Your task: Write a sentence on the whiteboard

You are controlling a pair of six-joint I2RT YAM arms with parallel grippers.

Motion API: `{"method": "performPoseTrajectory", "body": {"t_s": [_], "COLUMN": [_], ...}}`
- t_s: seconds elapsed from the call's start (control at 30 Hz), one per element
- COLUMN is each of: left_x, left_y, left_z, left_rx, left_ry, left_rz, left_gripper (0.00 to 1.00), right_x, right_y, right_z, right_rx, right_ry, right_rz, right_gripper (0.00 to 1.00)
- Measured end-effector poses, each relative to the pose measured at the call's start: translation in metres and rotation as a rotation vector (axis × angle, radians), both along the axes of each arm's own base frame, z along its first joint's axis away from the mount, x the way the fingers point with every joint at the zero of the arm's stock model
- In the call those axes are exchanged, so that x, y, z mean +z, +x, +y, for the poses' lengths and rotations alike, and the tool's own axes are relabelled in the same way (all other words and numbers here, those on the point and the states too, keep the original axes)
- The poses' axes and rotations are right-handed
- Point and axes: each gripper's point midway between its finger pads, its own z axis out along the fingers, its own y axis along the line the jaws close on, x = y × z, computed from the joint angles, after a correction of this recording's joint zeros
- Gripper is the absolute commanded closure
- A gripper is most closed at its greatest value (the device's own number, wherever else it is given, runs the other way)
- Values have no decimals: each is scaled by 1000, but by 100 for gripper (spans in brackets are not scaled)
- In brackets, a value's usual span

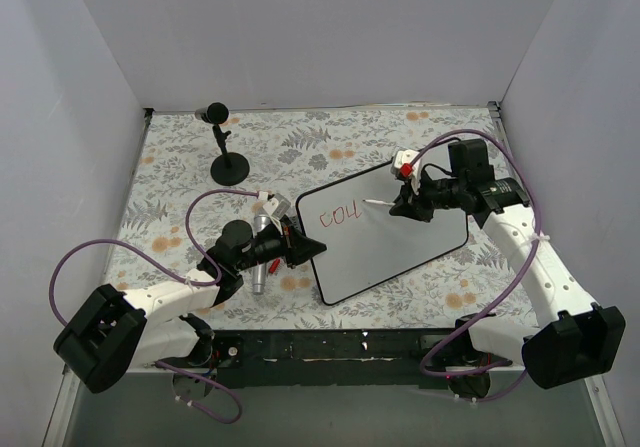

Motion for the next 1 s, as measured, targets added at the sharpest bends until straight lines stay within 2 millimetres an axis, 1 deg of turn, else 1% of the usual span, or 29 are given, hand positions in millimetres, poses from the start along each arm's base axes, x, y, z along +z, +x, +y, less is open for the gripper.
{"method": "performPoseTrajectory", "body": {"t_s": [0.2, 0.57, 0.8, 1.0], "left_x": [0, -1, -2, -2], "left_y": [-1, -1, 0, 0], "left_z": [-1, -1, -1, -1], "left_rx": [-3, 1, 5, 4], "left_ry": [1, 0, 1, 1], "left_rz": [1, 13, 25, 25], "left_gripper": [100, 100, 100, 100], "right_x": [0, -1, -14, -28], "right_y": [8, 10, 4, -6], "right_z": [4, 7, 4, -1], "right_rx": [-21, -33, -25, -12], "right_ry": [3, -5, -26, -51], "right_rz": [8, 11, 24, 52], "right_gripper": [99, 99, 99, 99]}}
